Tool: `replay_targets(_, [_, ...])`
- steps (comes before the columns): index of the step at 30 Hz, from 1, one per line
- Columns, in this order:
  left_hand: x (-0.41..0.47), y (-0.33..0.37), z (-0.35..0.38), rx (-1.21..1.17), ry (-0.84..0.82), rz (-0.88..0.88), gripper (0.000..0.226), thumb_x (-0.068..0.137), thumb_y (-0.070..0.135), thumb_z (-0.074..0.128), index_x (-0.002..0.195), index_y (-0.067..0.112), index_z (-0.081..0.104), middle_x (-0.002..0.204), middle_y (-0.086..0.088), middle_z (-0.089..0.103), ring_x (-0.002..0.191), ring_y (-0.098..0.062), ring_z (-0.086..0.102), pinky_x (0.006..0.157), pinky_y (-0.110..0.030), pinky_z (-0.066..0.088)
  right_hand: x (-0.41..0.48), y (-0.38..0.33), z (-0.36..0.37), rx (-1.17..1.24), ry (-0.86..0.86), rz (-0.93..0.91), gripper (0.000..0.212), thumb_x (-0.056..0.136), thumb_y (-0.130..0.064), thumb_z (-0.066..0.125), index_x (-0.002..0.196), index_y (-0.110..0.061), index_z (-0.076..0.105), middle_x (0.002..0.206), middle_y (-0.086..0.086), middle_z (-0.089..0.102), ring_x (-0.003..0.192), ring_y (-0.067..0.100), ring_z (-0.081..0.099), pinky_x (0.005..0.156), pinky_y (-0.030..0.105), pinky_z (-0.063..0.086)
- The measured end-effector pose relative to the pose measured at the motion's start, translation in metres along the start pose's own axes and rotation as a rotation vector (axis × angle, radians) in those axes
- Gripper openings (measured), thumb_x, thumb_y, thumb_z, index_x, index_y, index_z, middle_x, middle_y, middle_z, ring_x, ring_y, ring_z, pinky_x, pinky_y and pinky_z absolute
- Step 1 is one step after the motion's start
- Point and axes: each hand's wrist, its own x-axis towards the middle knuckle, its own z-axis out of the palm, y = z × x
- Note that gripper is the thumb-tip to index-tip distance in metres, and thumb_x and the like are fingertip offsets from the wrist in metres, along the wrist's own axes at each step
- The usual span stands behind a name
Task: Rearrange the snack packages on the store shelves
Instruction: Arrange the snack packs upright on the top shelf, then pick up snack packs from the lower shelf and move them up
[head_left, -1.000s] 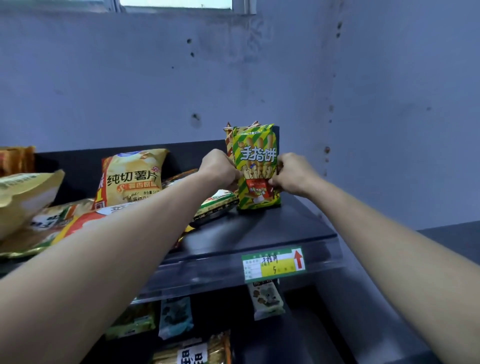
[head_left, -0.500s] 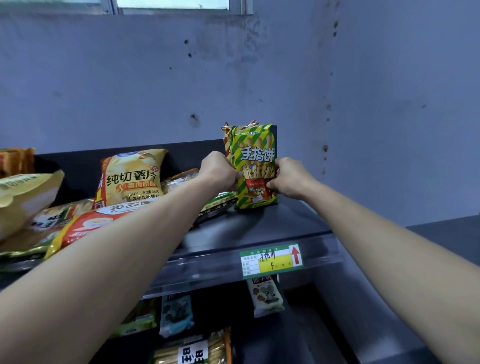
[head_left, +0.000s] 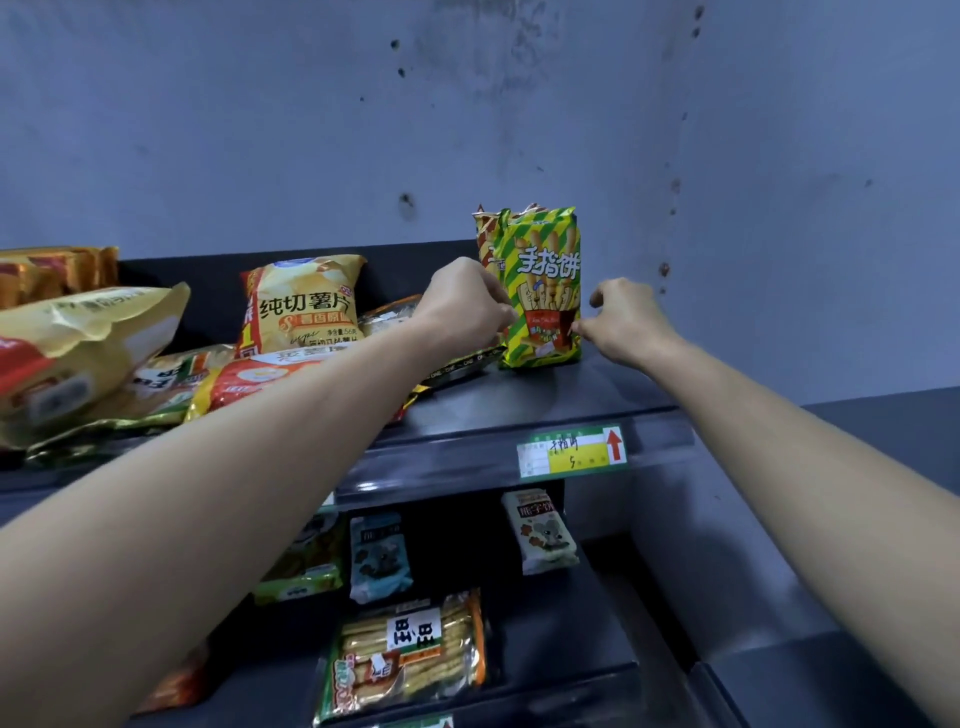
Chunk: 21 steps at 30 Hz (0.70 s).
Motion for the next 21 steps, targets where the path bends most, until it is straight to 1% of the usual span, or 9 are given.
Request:
replay_targets(2, [-0.016, 0.001, -0.005, 0.044, -0.02, 0.066, 0.012, 0.084, 0.013, 0.068, 0.088, 0.003, 0.072, 0.087, -0.014, 0.071, 0.075, -0.023, 0.067, 0.078, -0.037, 0.058, -0.015, -0.008, -0.003, -0.016, 0.016, -0.057, 0.028, 0.086, -0.018, 0.066, 0.106, 0.002, 0.063, 0.111, 0.02, 0.065, 0.102, 0.035, 0.06, 0.086, 0.04, 0.05])
replay_targets(5, [-0.047, 0.003, -0.016, 0.097, -0.068, 0.161, 0.01, 0.082, 0.013, 0.066, 0.085, 0.006, 0.073, 0.076, -0.012, 0.071, 0.057, -0.016, 0.061, 0.06, -0.022, 0.055, -0.044, -0.026, -0.01, -0.023, 0.051, -0.142, 0.02, 0.083, -0.018, 0.067, 0.098, -0.005, 0.07, 0.105, 0.016, 0.069, 0.101, 0.032, 0.061, 0.086, 0.036, 0.05])
replay_targets(6, [-0.058, 0.002, -0.02, 0.094, -0.094, 0.178, 0.01, 0.082, 0.012, 0.065, 0.083, 0.006, 0.072, 0.073, -0.012, 0.07, 0.054, -0.015, 0.06, 0.057, -0.023, 0.055, -0.055, -0.032, -0.012, -0.018, 0.051, -0.162, 0.018, 0.083, -0.019, 0.068, 0.096, -0.007, 0.072, 0.105, 0.014, 0.069, 0.101, 0.03, 0.061, 0.086, 0.034, 0.05])
replay_targets(8, [-0.08, -0.002, -0.028, 0.077, -0.146, 0.196, 0.009, 0.083, 0.012, 0.064, 0.082, 0.006, 0.072, 0.07, -0.01, 0.069, 0.059, -0.018, 0.064, 0.064, -0.031, 0.059, -0.08, -0.045, -0.015, -0.02, 0.033, -0.2, 0.015, 0.084, -0.019, 0.067, 0.094, -0.01, 0.073, 0.102, 0.011, 0.07, 0.097, 0.025, 0.062, 0.08, 0.029, 0.047])
replay_targets(10, [-0.101, -0.01, -0.036, 0.085, -0.185, 0.209, 0.01, 0.083, 0.012, 0.065, 0.083, 0.006, 0.073, 0.072, -0.009, 0.069, 0.065, -0.023, 0.069, 0.069, -0.035, 0.059, -0.104, -0.055, -0.017, -0.041, 0.01, -0.22, 0.014, 0.084, -0.02, 0.065, 0.092, -0.01, 0.073, 0.098, 0.01, 0.069, 0.093, 0.023, 0.062, 0.075, 0.025, 0.044])
replay_targets(13, [-0.131, -0.028, -0.046, 0.115, -0.266, 0.229, 0.011, 0.082, 0.012, 0.065, 0.084, 0.005, 0.073, 0.071, -0.011, 0.07, 0.063, -0.021, 0.068, 0.064, -0.031, 0.057, -0.14, -0.072, -0.014, -0.107, -0.065, -0.224, 0.014, 0.084, -0.021, 0.064, 0.086, -0.011, 0.074, 0.087, 0.008, 0.068, 0.086, 0.021, 0.06, 0.071, 0.024, 0.041])
replay_targets(16, [-0.155, -0.054, -0.053, 0.124, -0.353, 0.178, 0.01, 0.083, 0.012, 0.065, 0.085, 0.005, 0.072, 0.074, -0.009, 0.072, 0.066, -0.02, 0.07, 0.062, -0.028, 0.056, -0.171, -0.086, -0.003, -0.139, -0.225, -0.205, 0.012, 0.086, -0.024, 0.064, 0.08, -0.016, 0.07, 0.078, 0.004, 0.063, 0.082, 0.019, 0.058, 0.071, 0.025, 0.043])
replay_targets(19, [-0.172, -0.083, -0.057, 0.111, -0.404, 0.085, 0.011, 0.085, 0.012, 0.064, 0.088, 0.005, 0.072, 0.079, -0.013, 0.073, 0.073, -0.024, 0.071, 0.068, -0.033, 0.058, -0.193, -0.094, 0.02, -0.152, -0.349, -0.151, 0.011, 0.086, -0.027, 0.064, 0.081, -0.018, 0.068, 0.082, 0.006, 0.064, 0.083, 0.018, 0.053, 0.07, 0.024, 0.037])
replay_targets(21, [-0.181, -0.105, -0.06, 0.122, -0.42, 0.03, 0.011, 0.086, 0.014, 0.063, 0.087, 0.007, 0.071, 0.081, -0.012, 0.073, 0.071, -0.021, 0.07, 0.071, -0.034, 0.059, -0.203, -0.098, 0.039, -0.16, -0.417, -0.122, 0.011, 0.086, -0.026, 0.065, 0.081, -0.017, 0.069, 0.086, 0.007, 0.065, 0.082, 0.02, 0.056, 0.069, 0.024, 0.038])
